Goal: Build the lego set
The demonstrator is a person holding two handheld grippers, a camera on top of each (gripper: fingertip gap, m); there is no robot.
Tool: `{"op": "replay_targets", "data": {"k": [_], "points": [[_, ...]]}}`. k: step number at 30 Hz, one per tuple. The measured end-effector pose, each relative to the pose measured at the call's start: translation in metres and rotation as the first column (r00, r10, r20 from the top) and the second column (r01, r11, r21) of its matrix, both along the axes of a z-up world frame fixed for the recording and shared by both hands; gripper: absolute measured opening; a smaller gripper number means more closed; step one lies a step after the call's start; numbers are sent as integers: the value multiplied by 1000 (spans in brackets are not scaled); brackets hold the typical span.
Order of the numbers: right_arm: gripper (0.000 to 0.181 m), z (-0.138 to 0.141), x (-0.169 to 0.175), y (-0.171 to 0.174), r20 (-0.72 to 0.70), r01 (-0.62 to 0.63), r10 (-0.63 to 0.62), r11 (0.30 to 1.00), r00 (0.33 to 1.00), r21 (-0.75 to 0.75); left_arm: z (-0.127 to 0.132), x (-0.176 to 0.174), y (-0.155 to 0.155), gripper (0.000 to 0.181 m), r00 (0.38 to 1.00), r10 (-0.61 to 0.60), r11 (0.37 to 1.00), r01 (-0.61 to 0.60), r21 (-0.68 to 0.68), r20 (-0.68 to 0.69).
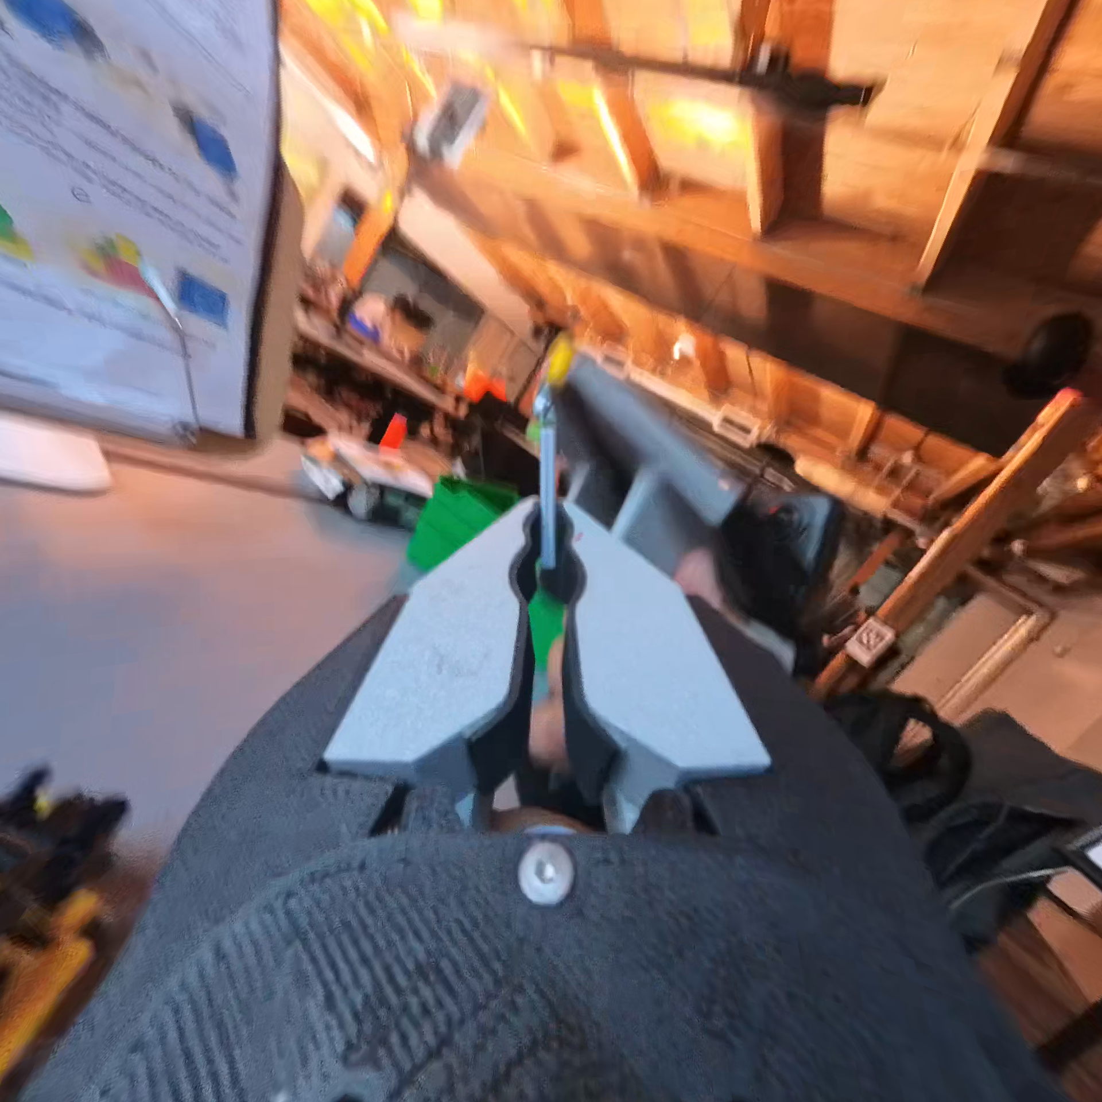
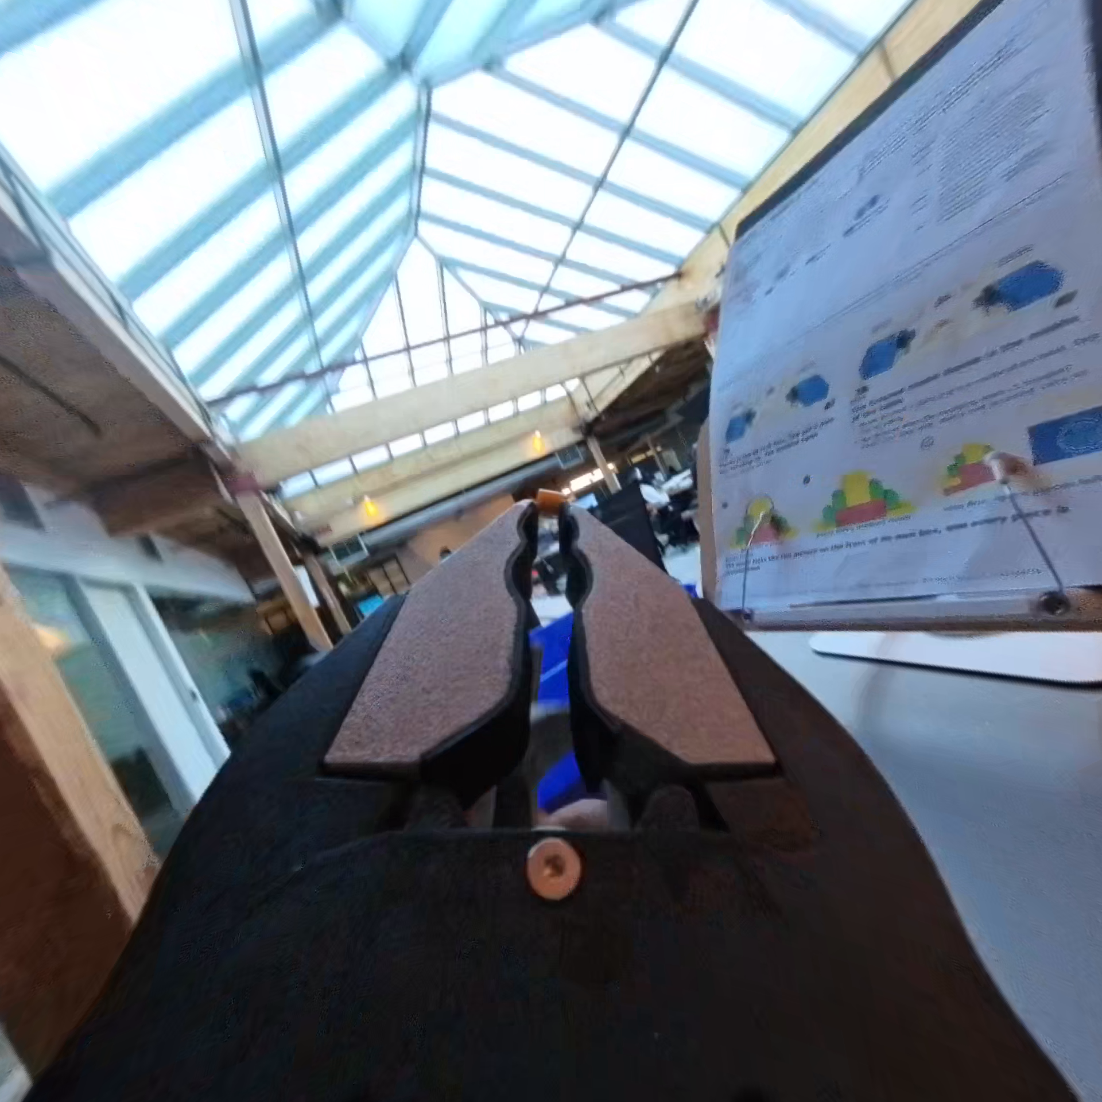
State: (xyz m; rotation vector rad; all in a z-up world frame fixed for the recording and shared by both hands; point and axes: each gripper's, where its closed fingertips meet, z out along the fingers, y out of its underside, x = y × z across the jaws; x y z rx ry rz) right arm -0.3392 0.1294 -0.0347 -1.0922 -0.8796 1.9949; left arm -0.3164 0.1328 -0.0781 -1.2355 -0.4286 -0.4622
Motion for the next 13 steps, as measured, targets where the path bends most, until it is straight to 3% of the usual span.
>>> {"op": "replay_targets", "data": {"k": [2,4,9,11,13], "points": [[2,21,8,37,-97,-10,-5,988,995,-152,-22,25,10,0,996,-83,994,84,-65,10],[4,14,-3,31,-37,-64,61,995,997,-77,-16,32,11,0,995,-73,996,70,-52,-68],[4,3,4,33,41,-39,36,997,999,71,-20,14,6,0,990,3,992,-20,-124,-139],[4,-14,5,44,136,-27,3,984,991,178,-27,1,1,0,974,21,977,-68,-203,-227],[4,-52,4,40,324,-153,57,948,944,280,-34,-5,-6,0,958,-17,965,-60,-257,-286]]}}
